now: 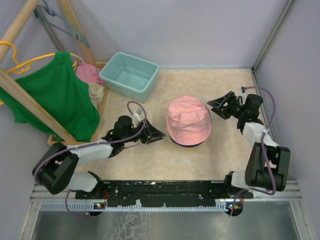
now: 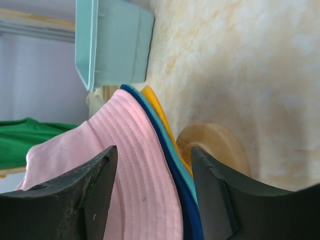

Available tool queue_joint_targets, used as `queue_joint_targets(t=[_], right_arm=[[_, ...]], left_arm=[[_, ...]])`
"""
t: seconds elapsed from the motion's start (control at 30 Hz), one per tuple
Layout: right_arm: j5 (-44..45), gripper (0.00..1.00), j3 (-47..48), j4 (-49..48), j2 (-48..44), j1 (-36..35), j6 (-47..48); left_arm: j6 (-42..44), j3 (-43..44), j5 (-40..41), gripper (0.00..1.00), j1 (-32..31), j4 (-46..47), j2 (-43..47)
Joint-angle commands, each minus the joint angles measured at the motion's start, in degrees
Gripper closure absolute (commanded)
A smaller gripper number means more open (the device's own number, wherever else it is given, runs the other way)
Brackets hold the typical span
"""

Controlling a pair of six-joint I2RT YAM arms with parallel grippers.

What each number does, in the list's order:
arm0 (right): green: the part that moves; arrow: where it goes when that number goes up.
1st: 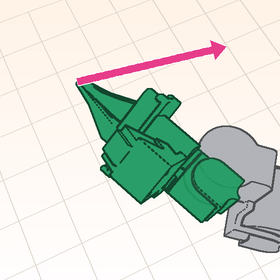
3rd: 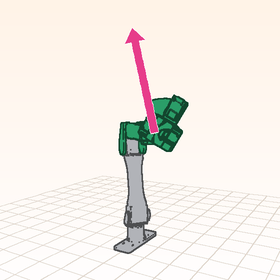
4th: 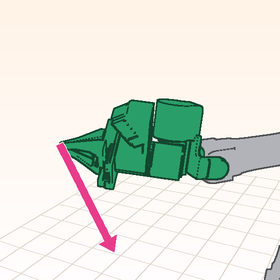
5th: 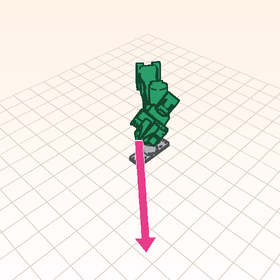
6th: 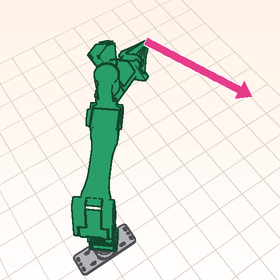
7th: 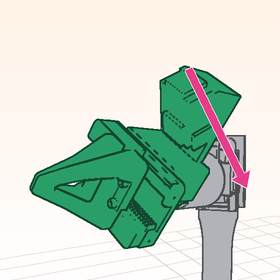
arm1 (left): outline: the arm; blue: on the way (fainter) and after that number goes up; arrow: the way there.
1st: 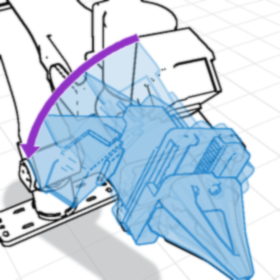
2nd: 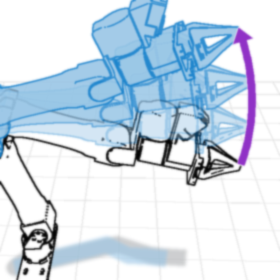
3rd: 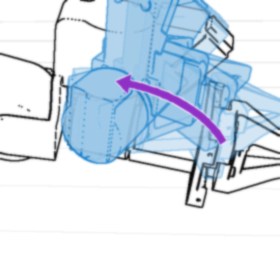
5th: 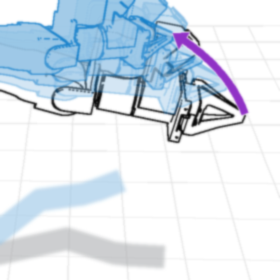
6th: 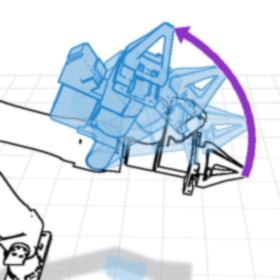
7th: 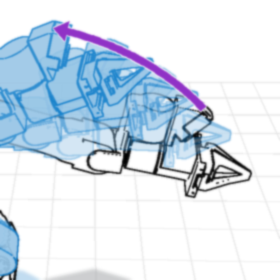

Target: Stack the hats

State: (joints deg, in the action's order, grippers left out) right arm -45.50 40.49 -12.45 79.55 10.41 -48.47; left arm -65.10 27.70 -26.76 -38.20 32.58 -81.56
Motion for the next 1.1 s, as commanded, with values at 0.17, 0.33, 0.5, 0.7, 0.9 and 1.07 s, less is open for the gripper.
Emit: queue_joint_targets(t=[0.17, 0.33, 0.5, 0.7, 0.9, 1.07], right_arm=[[2.53, 0.35, -6.45, 8.79, -13.91, 9.36, 0.37], [-0.44, 0.36, -13.15, 8.79, -22.99, 9.41, -7.2], [-2.18, 0.36, -17.37, 2.17, -27.55, 9.36, -16.18], [3.72, 0.35, -12.04, 13.37, -33.93, 9.27, -13.98], [7.29, 0.36, -9.7, 27.05, -49.27, 9.01, -19.48], [7.56, 0.35, -10.31, 42.75, -63.39, 9.02, -22.32]], left_arm=[[4.72, 4.2, 7.25, 0.47, 5.81, -12.29, 11.09], [6.67, 8.99, 1.59, 0.46, 10.36, -11.84, 4.94], [8.62, 15.7, -5.33, 0.46, 14.13, -11.83, -2.5], [9.81, 22.24, -8.51, 0.46, 16.6, -10.98, -8.63], [8.61, 24.28, -12.88, 0.46, 18.14, -7.15, -14.24], [6.13, 25.98, -17.08, 0.46, 18.37, -2.5, -19.64]])
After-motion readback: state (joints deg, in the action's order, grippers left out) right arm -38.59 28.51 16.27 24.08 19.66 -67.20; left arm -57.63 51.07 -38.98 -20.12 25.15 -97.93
